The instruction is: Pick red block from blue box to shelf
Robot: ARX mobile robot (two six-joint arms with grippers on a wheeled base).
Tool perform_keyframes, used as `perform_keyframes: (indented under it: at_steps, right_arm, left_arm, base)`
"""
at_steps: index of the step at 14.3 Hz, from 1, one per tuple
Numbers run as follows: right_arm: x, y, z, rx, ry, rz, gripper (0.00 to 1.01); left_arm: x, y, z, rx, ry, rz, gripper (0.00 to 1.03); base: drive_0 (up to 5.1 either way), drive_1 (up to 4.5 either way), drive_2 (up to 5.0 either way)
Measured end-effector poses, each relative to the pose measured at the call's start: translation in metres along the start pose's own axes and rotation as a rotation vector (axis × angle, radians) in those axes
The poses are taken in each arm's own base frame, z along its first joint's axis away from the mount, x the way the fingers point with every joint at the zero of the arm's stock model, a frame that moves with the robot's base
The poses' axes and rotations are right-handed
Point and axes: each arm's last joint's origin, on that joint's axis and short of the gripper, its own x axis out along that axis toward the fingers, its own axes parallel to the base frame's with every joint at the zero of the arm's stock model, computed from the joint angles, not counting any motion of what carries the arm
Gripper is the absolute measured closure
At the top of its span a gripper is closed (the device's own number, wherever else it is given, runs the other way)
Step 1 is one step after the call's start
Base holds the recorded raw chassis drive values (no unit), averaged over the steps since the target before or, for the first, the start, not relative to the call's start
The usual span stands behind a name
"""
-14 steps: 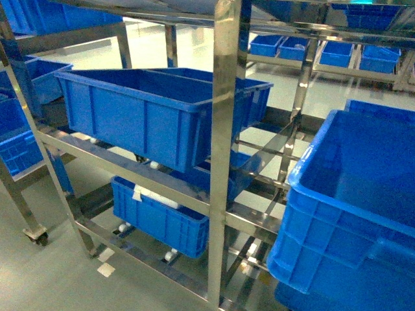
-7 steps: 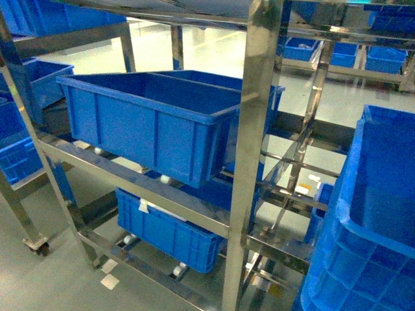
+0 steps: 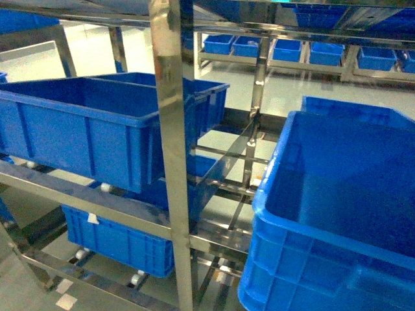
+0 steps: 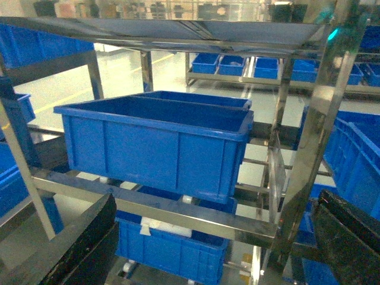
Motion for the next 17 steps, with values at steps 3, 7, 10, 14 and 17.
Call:
perform_keyframes:
  at_steps: [3,7,10,14,17]
  right_arm:
    - [0.0,0.0,0.0001,0.0,0.0,0.0,0.75]
    - [0.0,0.0,0.0001,0.0,0.0,0.0,0.75]
    - [0.0,0.0,0.0001,0.0,0.0,0.0,0.75]
    - [-0.0002,0.0,0.0002,0.0,-0.002,0.0,0.75]
    - [-0.0006,0.0,0.0009,0.0,-0.006,-0.002,0.75]
  left_arm:
    - [0.0,0.0,0.0,0.0,0.0,0.0,0.05]
    - [0.0,0.0,0.0001,0.0,0.0,0.0,0.05]
    - [0.0,0.0,0.0,0.0,0.0,0.0,0.05]
    - [0.0,-0.0001,0.0,0.0,0.0,-0.001,0.05]
    - [0.0,-0.0004,0.0,0.0,0.0,-0.004,0.05]
  base:
    - [-1.7,-1.66,-1.7]
    - [-1.7,-1.72,-1.7]
    - [-1.7,-1.72,-1.7]
    - [-1.8,-1.79,-1.8]
    - [-1.8,-1.81,-1.8]
